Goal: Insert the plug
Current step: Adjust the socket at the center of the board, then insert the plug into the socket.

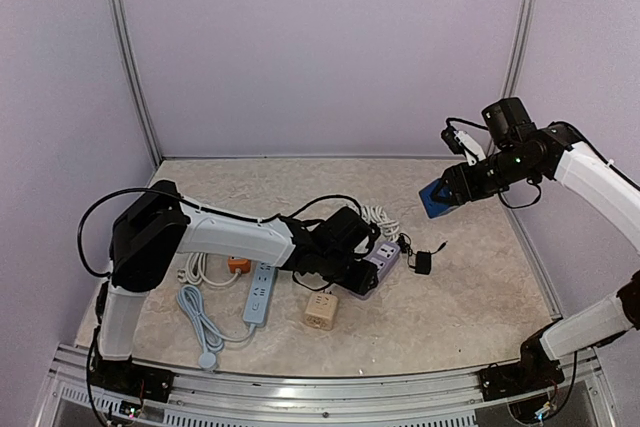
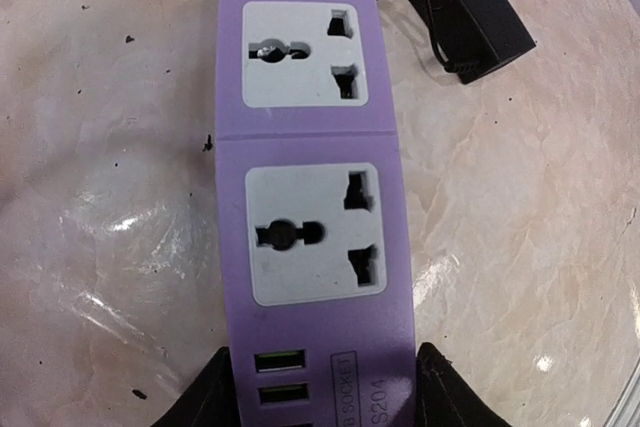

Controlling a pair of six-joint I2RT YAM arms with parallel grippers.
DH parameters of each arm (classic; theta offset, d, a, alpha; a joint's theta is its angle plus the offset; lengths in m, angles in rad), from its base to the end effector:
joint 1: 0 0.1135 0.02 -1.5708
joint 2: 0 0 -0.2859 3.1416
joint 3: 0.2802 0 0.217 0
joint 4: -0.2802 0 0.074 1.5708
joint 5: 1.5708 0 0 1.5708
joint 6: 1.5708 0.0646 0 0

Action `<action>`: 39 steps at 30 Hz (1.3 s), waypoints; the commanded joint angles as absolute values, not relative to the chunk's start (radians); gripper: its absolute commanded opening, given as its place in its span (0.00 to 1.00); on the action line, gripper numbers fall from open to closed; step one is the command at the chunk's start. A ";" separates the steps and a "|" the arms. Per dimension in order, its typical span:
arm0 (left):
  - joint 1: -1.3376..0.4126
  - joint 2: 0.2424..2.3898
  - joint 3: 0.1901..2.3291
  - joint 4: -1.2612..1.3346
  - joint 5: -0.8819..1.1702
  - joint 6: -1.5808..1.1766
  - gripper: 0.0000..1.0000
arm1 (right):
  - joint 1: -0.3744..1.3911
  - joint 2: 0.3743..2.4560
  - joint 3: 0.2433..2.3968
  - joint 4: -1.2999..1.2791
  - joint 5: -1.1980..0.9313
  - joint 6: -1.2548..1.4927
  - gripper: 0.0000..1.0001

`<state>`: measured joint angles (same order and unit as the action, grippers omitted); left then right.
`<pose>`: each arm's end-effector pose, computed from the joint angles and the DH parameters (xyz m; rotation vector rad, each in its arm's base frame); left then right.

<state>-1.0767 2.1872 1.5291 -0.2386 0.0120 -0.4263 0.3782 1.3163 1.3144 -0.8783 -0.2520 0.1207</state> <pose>0.2239 -0.4172 0.1584 0.8313 2.4486 -0.6300 0.2205 0.1049 0.3445 -0.4309 2.4476 0.5252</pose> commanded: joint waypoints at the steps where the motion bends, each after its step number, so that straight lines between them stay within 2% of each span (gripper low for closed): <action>1: -1.103 2.179 1.471 -0.338 0.009 -0.363 0.37 | 0.368 1.295 1.309 -0.869 -0.271 0.120 0.13; 11: -1.116 2.158 1.400 -0.319 -0.081 -0.352 0.38 | 0.369 1.335 1.316 -0.878 -0.288 0.122 0.13; 20: -1.097 2.108 1.325 -0.276 -0.109 -0.384 0.53 | 0.385 1.428 1.348 -0.890 -0.293 0.127 0.12; 25: -1.093 2.104 1.305 -0.260 -0.120 -0.402 0.80 | 0.449 1.488 1.401 -0.924 -0.280 0.116 0.12; 27: -1.090 2.096 1.295 -0.251 -0.114 -0.412 0.96 | 0.465 1.514 1.417 -0.942 -0.278 0.105 0.11; 28: -1.089 2.090 1.288 -0.246 -0.107 -0.413 0.99 | 0.468 1.524 1.419 -0.947 -0.282 0.101 0.12; 35: -1.082 2.049 1.254 -0.218 -0.099 -0.416 0.99 | 0.472 1.548 1.404 -0.934 -0.433 0.030 0.14; 39: -1.079 2.042 1.230 -0.203 -0.107 -0.423 0.99 | 0.475 1.604 1.431 -0.946 -0.397 -0.012 0.12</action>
